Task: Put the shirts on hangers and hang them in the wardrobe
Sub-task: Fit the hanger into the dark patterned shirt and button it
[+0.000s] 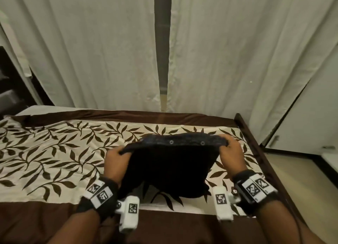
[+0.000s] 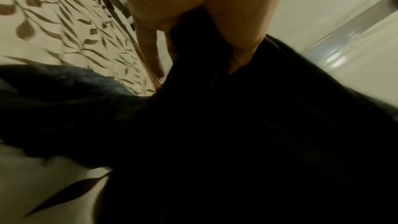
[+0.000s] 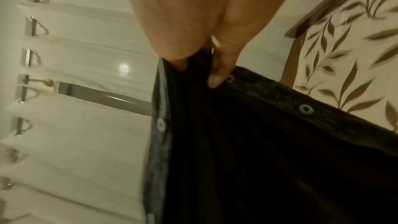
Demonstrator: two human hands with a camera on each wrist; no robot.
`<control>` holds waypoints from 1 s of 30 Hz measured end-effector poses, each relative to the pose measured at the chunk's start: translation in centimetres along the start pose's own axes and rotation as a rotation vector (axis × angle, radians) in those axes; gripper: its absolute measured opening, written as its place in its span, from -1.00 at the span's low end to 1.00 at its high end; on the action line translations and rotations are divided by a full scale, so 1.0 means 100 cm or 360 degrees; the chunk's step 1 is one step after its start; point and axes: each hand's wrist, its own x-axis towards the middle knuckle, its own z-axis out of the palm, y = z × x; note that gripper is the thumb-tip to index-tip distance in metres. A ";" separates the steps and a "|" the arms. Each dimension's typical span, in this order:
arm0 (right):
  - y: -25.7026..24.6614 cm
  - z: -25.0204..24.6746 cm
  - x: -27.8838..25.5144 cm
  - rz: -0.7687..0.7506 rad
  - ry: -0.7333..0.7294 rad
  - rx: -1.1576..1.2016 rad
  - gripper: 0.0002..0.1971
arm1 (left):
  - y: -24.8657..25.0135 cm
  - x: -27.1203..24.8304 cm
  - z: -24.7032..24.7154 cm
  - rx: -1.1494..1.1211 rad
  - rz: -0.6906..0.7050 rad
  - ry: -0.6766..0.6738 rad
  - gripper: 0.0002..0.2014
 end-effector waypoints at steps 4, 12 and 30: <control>0.010 0.023 -0.016 -0.0200 -0.0798 -0.0062 -0.28 | 0.072 -0.020 0.027 -0.0184 0.0190 -0.0592 -0.90; -0.028 0.058 -0.014 -0.0403 -0.0339 -0.0072 -0.76 | 0.088 -0.042 0.040 -0.0275 0.0661 -0.0692 -0.42; -0.084 -0.048 0.015 -0.0153 0.0391 0.0473 -0.77 | -0.060 -0.020 0.001 0.1377 0.0094 -0.0443 -0.82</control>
